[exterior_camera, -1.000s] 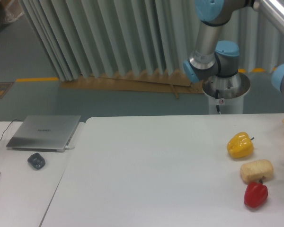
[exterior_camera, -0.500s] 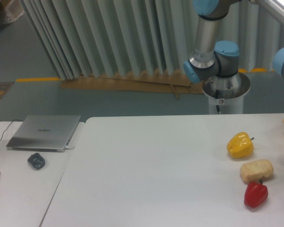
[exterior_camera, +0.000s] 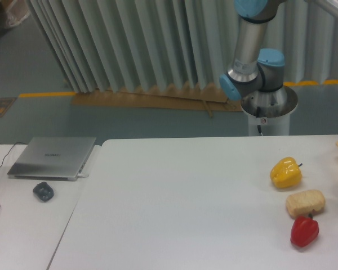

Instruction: Place the green pepper in a basket

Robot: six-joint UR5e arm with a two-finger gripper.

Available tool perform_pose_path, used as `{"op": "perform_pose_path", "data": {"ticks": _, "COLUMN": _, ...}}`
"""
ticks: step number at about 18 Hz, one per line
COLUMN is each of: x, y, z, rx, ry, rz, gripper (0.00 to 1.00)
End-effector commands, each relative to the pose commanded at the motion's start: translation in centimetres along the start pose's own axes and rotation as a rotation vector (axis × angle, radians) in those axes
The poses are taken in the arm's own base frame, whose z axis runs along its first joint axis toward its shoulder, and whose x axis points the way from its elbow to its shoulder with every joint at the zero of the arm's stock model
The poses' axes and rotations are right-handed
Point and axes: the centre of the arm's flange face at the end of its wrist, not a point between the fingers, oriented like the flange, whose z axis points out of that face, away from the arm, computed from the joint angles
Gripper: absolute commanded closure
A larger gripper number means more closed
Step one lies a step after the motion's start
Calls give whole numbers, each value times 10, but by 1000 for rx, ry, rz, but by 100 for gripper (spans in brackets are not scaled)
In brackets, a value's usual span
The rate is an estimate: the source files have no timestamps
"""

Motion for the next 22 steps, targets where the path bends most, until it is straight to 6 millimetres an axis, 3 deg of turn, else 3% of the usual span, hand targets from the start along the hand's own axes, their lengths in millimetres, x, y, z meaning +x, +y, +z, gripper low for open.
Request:
{"op": "perform_pose_path", "data": {"ticks": 12, "x": 17, "y": 63, "z": 7, "rx": 5, "ry": 0, "rz": 204, "gripper": 49}}
{"op": "perform_pose_path", "data": {"ticks": 19, "x": 13, "y": 68, "z": 24, "rx": 17, "ry": 18, "rz": 263, "gripper": 48}}
{"op": "perform_pose_path", "data": {"ticks": 22, "x": 12, "y": 68, "z": 32, "rx": 22, "ry": 29, "rz": 246, "gripper": 38}}
